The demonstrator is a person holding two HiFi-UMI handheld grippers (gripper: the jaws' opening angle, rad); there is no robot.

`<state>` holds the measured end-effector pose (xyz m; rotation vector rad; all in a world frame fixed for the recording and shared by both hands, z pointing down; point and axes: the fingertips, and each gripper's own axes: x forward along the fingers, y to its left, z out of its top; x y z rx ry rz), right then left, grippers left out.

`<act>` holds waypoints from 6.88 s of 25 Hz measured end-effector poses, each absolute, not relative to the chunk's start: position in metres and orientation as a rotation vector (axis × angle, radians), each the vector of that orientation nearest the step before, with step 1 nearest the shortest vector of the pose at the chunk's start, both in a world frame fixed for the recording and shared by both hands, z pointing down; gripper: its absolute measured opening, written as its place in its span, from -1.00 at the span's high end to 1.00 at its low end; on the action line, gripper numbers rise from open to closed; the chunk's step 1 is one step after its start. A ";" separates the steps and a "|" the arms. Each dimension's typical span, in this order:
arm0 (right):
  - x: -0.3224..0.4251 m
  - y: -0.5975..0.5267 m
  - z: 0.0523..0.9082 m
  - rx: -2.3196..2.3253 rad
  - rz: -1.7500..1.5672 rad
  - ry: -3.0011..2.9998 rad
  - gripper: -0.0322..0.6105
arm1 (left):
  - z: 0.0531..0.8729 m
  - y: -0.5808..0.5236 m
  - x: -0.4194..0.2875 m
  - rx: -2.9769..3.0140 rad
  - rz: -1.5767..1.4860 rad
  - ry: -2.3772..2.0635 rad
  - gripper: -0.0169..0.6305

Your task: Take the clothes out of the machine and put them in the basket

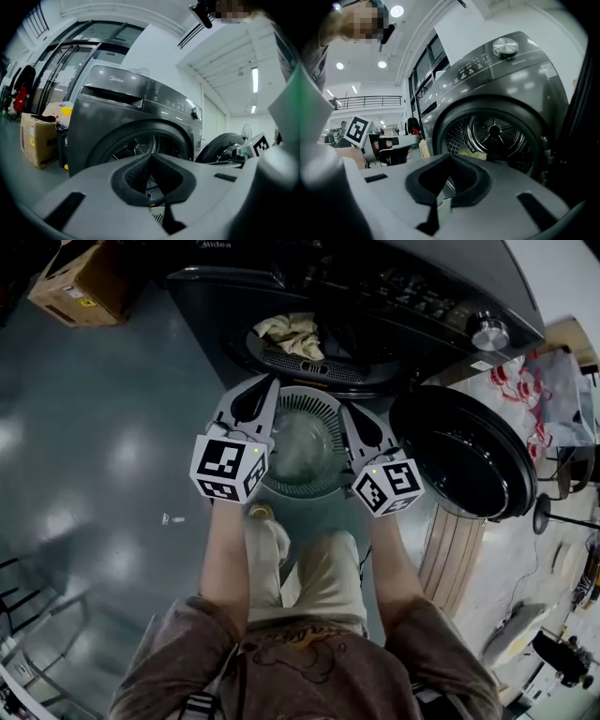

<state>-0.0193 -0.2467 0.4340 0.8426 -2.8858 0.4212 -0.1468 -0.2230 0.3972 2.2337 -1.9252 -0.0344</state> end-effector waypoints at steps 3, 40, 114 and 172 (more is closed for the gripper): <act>-0.014 -0.249 0.465 0.856 0.376 -2.911 0.91 | 0.427 -0.214 -0.144 2.229 -0.076 -1.944 0.92; -0.016 -0.233 0.530 0.704 0.257 -2.974 -0.14 | 0.481 -0.137 -0.106 2.290 -0.082 -1.971 0.92; -0.055 -0.287 0.553 0.647 -0.185 -2.765 0.87 | 0.511 -0.159 -0.092 2.229 -0.064 -1.807 0.92; -0.151 -0.390 0.666 0.726 0.096 -2.492 -0.32 | 0.506 -0.150 -0.098 2.267 -0.046 -1.802 0.92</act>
